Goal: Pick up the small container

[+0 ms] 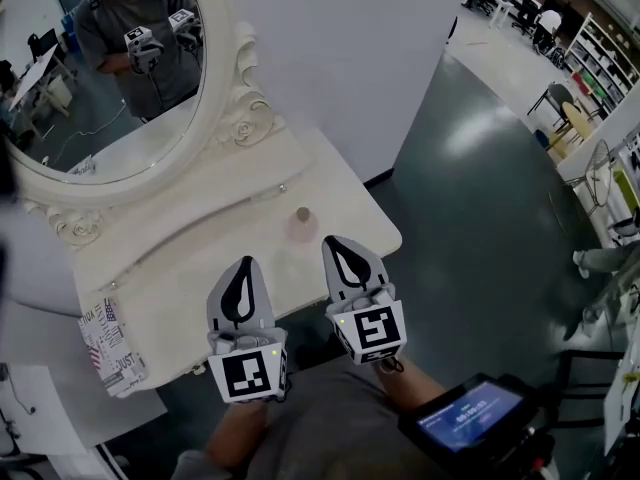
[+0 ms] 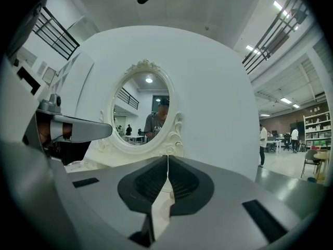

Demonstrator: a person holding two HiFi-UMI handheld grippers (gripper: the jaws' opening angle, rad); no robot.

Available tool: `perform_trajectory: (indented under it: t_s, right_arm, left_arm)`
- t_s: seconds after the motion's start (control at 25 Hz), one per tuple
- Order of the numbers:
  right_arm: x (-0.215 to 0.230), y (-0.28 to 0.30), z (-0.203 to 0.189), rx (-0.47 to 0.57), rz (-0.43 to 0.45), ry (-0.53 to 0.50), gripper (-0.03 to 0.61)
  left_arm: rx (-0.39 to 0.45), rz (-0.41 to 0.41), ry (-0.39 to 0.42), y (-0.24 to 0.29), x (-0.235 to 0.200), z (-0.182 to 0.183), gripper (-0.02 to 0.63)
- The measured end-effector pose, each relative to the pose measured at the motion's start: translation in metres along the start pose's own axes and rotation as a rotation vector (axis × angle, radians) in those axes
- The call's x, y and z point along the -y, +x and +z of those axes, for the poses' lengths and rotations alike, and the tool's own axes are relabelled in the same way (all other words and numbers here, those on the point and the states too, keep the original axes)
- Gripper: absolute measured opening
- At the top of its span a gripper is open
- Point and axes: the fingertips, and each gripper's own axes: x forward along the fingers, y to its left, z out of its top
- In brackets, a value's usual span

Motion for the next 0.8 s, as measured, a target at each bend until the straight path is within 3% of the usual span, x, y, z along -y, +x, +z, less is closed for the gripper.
perform_trajectory:
  t_s: [0.48, 0.8]
  right_arm:
    - [0.017, 0.028, -0.018, -0.028, 0.016, 0.020, 0.015]
    - [0.031, 0.058, -0.043, -0.100, 0.054, 0.051, 0.015]
  left_arm:
    - [-0.019, -0.001, -0.001, 0.032, -0.001, -0.012, 0.015]
    - [-0.068, -0.007, -0.025, 0.068, 0.002, -0.032, 0.015]
